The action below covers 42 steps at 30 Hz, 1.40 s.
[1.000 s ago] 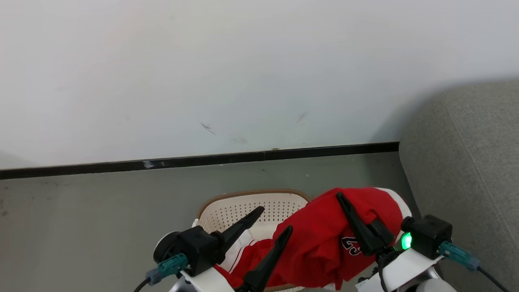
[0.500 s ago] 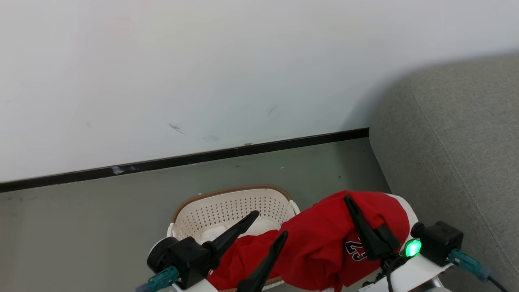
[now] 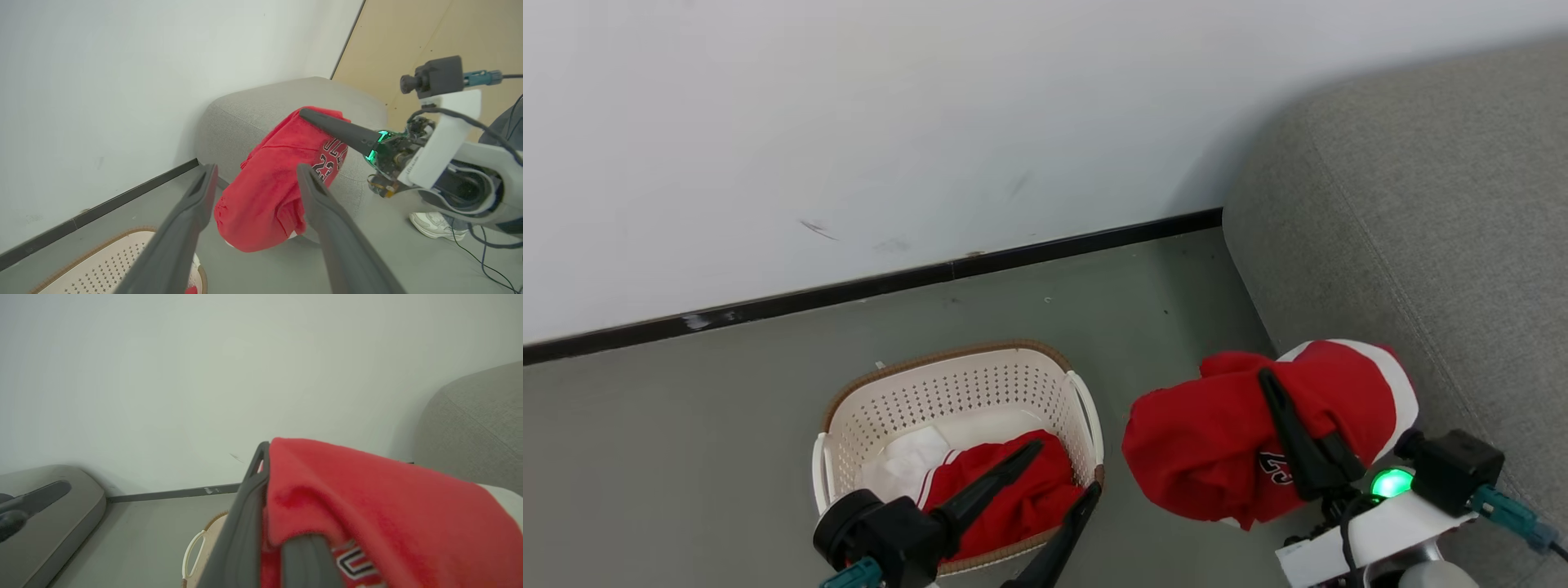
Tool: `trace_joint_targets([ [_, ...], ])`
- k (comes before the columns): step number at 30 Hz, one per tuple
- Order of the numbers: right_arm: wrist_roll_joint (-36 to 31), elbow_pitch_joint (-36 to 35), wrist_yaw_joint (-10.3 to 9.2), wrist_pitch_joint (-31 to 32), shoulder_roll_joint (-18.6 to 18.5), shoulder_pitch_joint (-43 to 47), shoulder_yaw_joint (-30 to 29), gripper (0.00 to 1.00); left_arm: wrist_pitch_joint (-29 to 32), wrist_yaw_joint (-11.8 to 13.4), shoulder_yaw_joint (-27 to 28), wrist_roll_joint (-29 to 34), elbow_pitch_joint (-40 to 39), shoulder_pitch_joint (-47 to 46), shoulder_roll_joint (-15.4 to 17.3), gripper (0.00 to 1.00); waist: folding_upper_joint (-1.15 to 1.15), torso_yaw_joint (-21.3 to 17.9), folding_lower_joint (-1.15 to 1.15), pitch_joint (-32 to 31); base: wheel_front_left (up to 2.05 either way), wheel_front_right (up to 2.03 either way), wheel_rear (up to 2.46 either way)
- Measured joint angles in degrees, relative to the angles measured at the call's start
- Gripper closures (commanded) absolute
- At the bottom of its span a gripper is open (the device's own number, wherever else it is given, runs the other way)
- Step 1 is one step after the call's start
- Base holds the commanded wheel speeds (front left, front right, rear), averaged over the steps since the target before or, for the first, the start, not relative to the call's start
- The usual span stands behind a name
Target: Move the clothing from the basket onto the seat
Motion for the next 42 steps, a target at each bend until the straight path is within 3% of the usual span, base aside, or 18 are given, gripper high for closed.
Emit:
trace_joint_targets([
  [19, 3.8, 2.5, 0.00, 0.0, -4.1, -15.4, -13.0, 1.00, 0.0, 0.3, -0.3, 2.0, -2.8, 0.5, 1.7, 0.00, 0.00, -1.2, 0.00, 8.4, 0.00, 0.00, 0.00],
  [31, 10.8, 9.4, 0.00, 0.0, -4.2, -24.2, -22.9, 1.00, -0.1, 1.7, 2.0, 2.9, -4.2, 0.4, 2.6, 0.00, 0.00, 0.0, 0.00, 13.5, 0.00, 0.00, 0.00],
  [42, 15.0, 16.2, 0.00, 2.6, -6.5, -35.5, -30.9, 1.00, -0.2, 2.3, 3.0, 3.7, -6.1, 0.4, 3.9, 0.00, 0.00, 1.4, 0.00, 18.8, 0.00, 0.00, 0.00],
])
